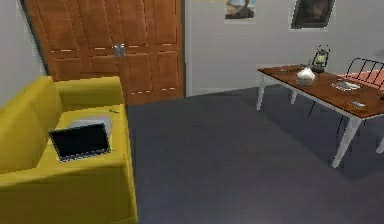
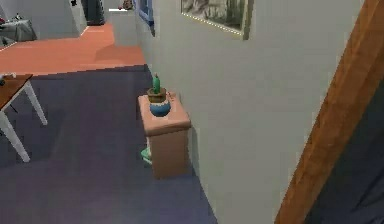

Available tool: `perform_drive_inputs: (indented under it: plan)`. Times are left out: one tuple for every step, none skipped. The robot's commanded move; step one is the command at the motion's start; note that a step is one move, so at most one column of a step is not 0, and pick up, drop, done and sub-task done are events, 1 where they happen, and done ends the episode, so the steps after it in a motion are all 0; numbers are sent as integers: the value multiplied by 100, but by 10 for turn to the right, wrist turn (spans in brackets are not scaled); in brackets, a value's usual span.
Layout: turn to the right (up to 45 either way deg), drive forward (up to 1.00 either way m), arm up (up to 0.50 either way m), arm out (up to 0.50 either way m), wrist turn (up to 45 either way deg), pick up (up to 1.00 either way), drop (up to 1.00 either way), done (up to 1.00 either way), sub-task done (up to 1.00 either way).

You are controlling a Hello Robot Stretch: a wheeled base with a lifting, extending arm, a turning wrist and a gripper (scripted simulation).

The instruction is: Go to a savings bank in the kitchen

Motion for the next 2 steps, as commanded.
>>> perform_drive_inputs:
  plan:
    - [450, 0, 0, 0, 0, 0, 0, 0, 0]
    - [0, 15, 0, 0, 0, 0, 0, 0, 0]
